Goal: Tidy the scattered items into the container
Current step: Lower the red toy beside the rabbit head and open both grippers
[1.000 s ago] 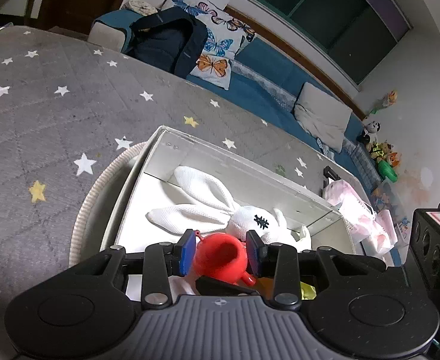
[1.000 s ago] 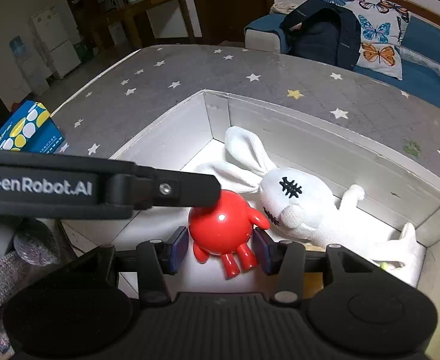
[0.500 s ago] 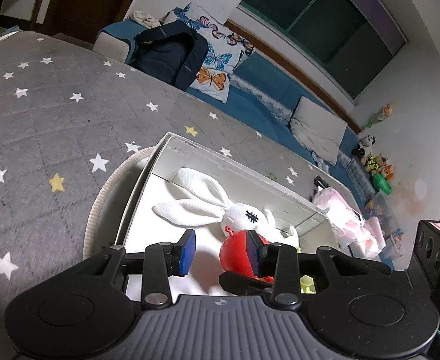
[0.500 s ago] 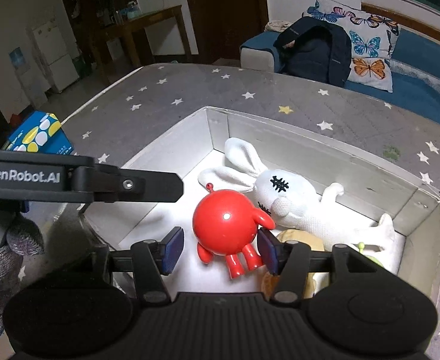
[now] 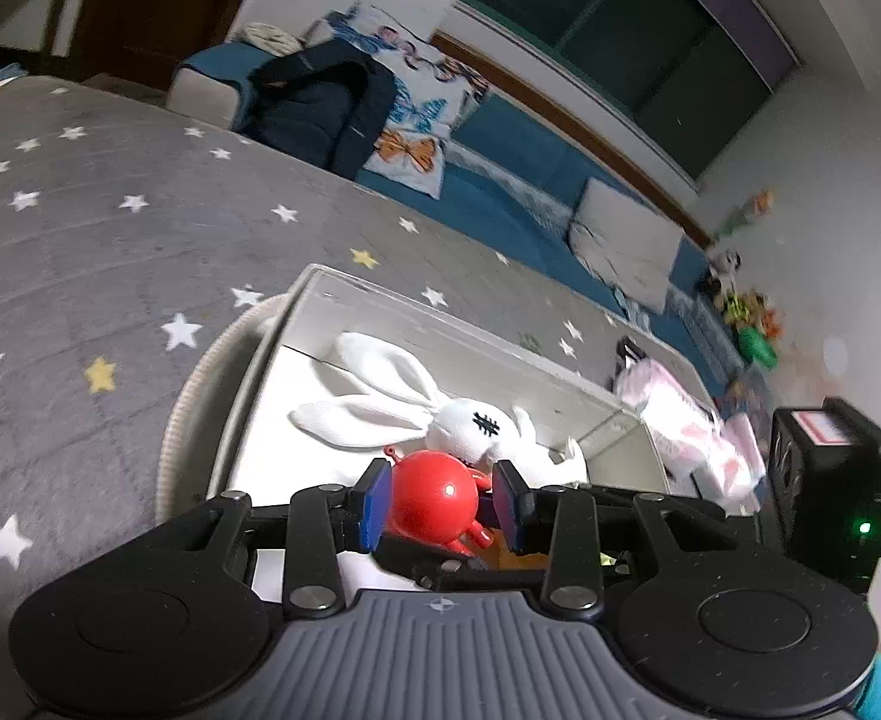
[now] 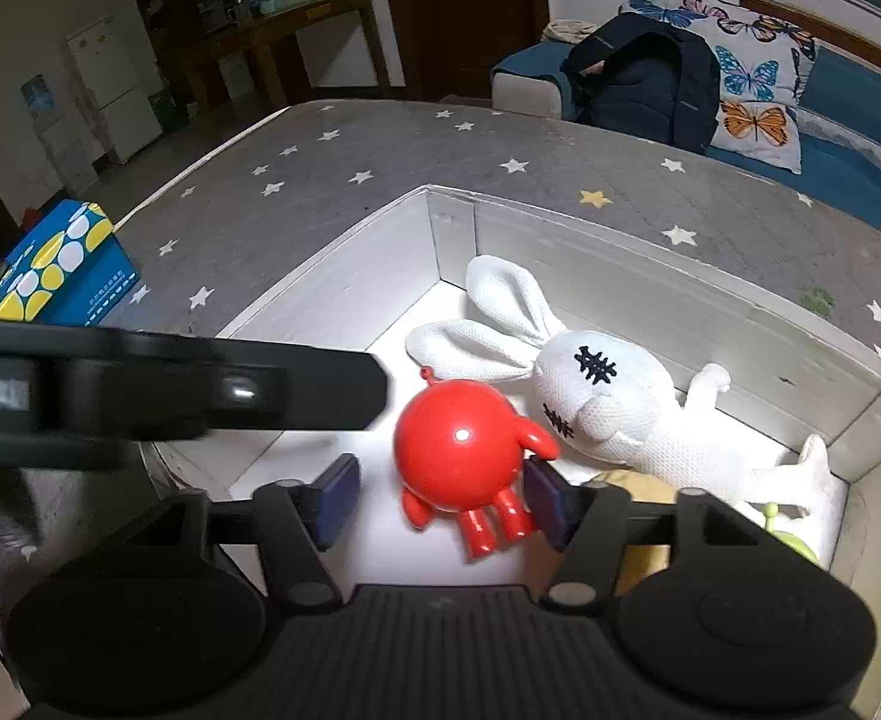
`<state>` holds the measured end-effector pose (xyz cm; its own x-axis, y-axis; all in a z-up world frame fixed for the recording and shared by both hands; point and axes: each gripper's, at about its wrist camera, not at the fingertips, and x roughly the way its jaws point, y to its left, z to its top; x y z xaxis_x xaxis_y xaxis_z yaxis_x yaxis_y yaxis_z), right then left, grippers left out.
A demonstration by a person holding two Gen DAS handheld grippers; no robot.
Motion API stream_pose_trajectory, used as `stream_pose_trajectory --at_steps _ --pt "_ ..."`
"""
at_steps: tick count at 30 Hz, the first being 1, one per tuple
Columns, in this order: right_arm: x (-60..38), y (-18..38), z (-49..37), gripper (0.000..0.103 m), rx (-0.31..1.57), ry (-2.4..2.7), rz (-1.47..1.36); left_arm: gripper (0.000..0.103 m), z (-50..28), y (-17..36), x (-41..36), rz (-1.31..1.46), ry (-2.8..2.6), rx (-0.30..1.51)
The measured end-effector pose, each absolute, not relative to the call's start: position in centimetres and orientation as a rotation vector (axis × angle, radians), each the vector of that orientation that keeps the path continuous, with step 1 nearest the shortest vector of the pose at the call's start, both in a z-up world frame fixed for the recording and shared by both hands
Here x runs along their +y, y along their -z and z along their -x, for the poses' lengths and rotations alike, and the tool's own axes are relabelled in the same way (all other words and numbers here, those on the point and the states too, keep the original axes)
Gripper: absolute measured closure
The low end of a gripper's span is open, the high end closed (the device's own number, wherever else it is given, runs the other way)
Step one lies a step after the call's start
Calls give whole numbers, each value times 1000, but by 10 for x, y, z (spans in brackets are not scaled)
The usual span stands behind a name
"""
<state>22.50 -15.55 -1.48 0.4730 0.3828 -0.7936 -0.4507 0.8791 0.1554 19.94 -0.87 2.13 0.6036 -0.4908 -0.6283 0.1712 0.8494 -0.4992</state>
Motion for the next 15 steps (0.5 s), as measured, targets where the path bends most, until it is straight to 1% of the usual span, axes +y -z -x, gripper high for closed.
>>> stream_pose_trajectory --at_steps 5,15 --pt "-157 17 -226 34 948 -524 87 64 -208 -13 -17 399 407 869" --pt "-159 19 -225 33 933 -572 71 64 -217 -3 -27 350 399 904"
